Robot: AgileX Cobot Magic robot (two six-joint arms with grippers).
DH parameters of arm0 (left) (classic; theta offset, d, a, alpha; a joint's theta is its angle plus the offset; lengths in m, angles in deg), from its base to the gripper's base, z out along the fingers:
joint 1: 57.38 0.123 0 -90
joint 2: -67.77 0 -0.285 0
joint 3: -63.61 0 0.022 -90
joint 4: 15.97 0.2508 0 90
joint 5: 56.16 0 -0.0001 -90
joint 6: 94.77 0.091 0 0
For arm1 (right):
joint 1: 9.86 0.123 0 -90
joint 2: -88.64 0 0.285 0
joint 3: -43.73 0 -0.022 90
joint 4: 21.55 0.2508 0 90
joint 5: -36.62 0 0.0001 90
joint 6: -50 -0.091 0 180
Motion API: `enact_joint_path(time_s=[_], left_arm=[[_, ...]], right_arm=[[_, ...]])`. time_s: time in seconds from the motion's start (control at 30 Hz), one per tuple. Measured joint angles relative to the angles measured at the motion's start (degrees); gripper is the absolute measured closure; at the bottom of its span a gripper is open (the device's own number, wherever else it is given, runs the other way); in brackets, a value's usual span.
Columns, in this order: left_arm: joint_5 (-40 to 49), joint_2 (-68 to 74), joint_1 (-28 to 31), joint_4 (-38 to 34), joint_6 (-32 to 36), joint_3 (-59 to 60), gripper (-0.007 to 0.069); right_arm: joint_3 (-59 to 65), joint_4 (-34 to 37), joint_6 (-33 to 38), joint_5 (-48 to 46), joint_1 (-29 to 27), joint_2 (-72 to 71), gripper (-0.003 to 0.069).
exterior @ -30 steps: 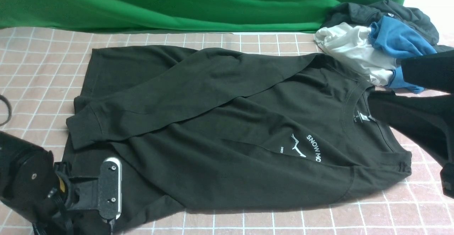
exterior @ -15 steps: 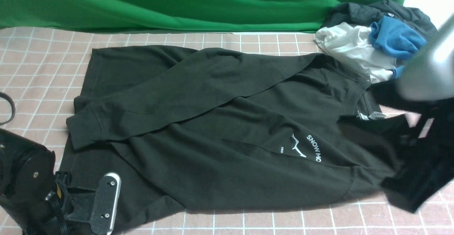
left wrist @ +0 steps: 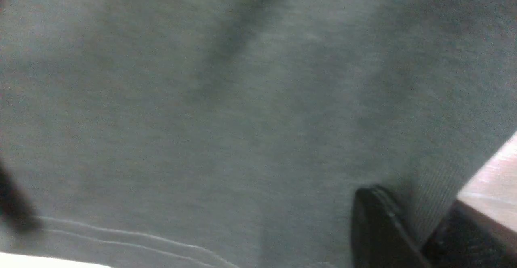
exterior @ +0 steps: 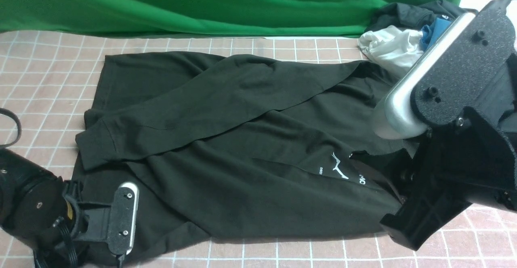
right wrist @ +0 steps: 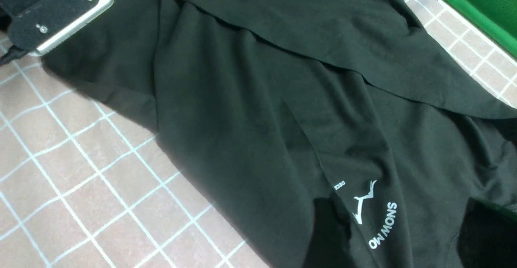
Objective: Fold a long-sleeved shirt over a pink coffee tablecloth.
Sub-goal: 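Grasp the near edge of the shirt at its hem and shoulder corners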
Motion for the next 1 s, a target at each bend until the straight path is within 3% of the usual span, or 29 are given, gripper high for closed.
enact_joint_path(time_s=[0.1, 0.23, 0.43, 0.47, 0.5, 0.67, 0.73, 0.8, 1.0], left_arm=[[-0.3, 0.1, 0.0, 0.3, 0.0, 0.0, 0.0580], [1.3, -0.7, 0.0, -0.7, 0.0, -0.4, 0.0594], [11.6, -7.3, 0.0, -8.1, -1.2, -6.9, 0.0595], [13.4, -8.7, 0.0, -9.3, -2.8, -8.1, 0.0595], [13.9, -9.1, 0.0, -9.6, -3.1, -8.3, 0.0595], [16.8, -12.9, 0.0, -11.9, -10.7, -9.6, 0.0595], [17.1, -13.6, 0.0, -13.4, -12.1, -9.6, 0.0595], [17.1, -13.8, 0.0, -14.1, -12.4, -9.6, 0.0595], [15.3, -15.3, 0.0, -17.2, -13.1, -9.6, 0.0595]], right_arm=[[0.0, 0.1, 0.0, 0.1, 0.0, 0.0, 0.0249], [0.0, 0.1, 1.3, 0.3, -0.3, 0.0, 0.0258], [0.0, 4.0, 6.4, 0.7, -11.2, 0.3, 0.0410], [0.0, 6.4, 10.3, 0.7, -15.2, 0.7, 0.0445], [0.0, 7.0, 11.0, 0.7, -15.7, 0.8, 0.0449], [0.0, 27.0, 36.9, -1.8, -29.5, 6.1, 0.0514], [0.0, 32.1, 45.0, -3.7, -32.8, 9.6, 0.0512], [0.0, 33.3, 47.8, -4.1, -33.9, 11.8, 0.0503], [0.8, 34.1, 55.7, -3.4, -34.9, 23.2, 0.0277]])
